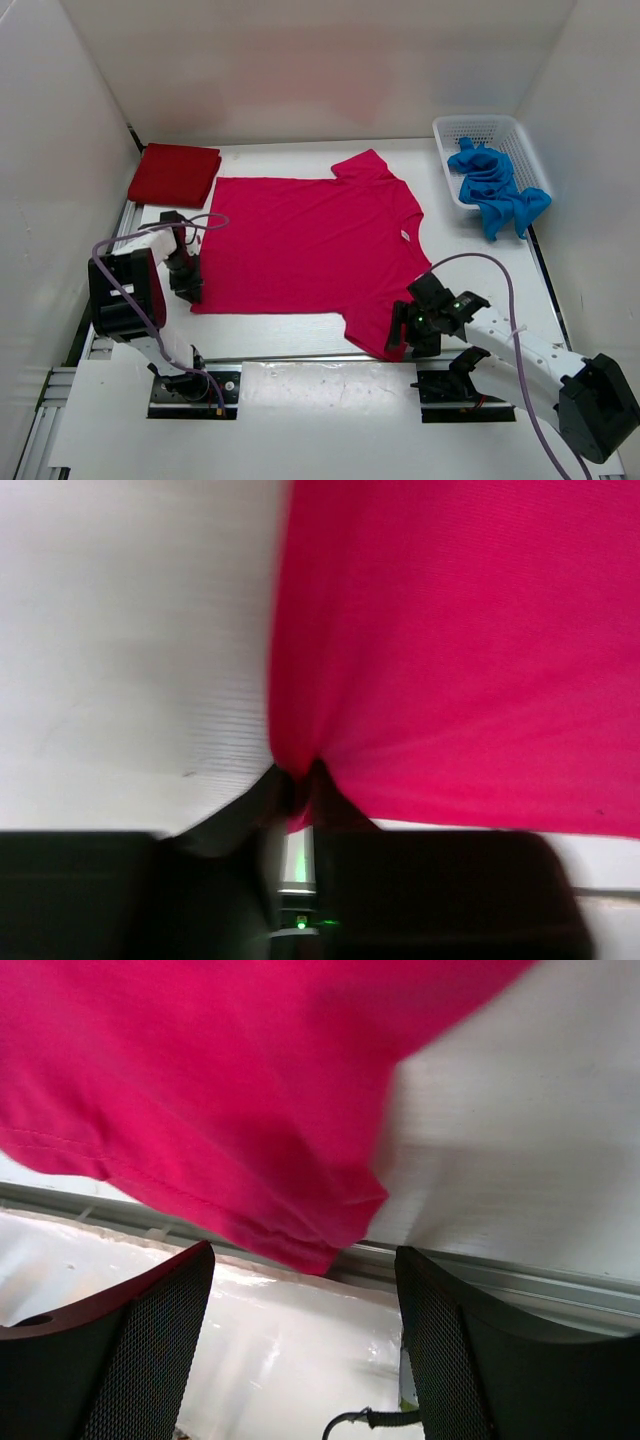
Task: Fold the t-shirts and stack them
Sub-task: Grap the side of the flattened tshirt closest away from the robot with both arms
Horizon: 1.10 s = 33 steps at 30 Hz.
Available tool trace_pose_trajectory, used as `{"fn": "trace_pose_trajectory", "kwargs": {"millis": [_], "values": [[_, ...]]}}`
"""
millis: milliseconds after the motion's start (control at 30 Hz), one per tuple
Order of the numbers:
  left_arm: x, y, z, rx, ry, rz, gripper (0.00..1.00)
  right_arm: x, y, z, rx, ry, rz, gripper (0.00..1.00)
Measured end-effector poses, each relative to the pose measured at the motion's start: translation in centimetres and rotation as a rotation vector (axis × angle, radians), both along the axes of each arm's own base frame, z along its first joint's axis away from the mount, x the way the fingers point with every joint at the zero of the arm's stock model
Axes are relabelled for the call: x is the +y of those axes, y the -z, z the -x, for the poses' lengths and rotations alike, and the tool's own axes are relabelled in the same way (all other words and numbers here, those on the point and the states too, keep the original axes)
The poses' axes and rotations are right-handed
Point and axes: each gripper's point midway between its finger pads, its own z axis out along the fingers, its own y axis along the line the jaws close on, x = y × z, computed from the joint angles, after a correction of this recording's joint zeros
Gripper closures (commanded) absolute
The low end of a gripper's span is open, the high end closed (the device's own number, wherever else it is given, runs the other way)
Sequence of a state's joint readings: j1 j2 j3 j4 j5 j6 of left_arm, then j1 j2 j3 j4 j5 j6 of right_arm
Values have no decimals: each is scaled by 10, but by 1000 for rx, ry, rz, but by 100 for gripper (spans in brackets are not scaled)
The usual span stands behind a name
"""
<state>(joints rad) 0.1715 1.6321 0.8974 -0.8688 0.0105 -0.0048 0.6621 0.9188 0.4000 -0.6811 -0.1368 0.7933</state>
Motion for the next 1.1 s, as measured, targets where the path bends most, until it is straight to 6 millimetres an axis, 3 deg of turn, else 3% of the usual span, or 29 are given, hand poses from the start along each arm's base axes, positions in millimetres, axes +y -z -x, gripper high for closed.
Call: {"fn": "trace_pose_trajectory", "kwargs": {"millis": [233,500,600,633,800,967,1100], "values": [[-4,0,-1,8,13,11,90,2,11,9,54,-4,-2,27],[-5,-1,0,9,15,11,90,8,11,9,71,-13,-24,50],[-5,-2,0,10,15,11,90,9,11,8,76,-19,-25,66],[-5,-2,0,10,15,11,90,10,11,8,80,-20,-24,76],[-5,-2,-1,9,15,11,90,11,13,8,90,-30,-17,100],[-4,-8,-3,13,15,11,90,17,3,-1,60,-38,-32,100],[-3,-24,-13,0,15,9,90,25,-26,-30,-66,-18,-70,100]]}}
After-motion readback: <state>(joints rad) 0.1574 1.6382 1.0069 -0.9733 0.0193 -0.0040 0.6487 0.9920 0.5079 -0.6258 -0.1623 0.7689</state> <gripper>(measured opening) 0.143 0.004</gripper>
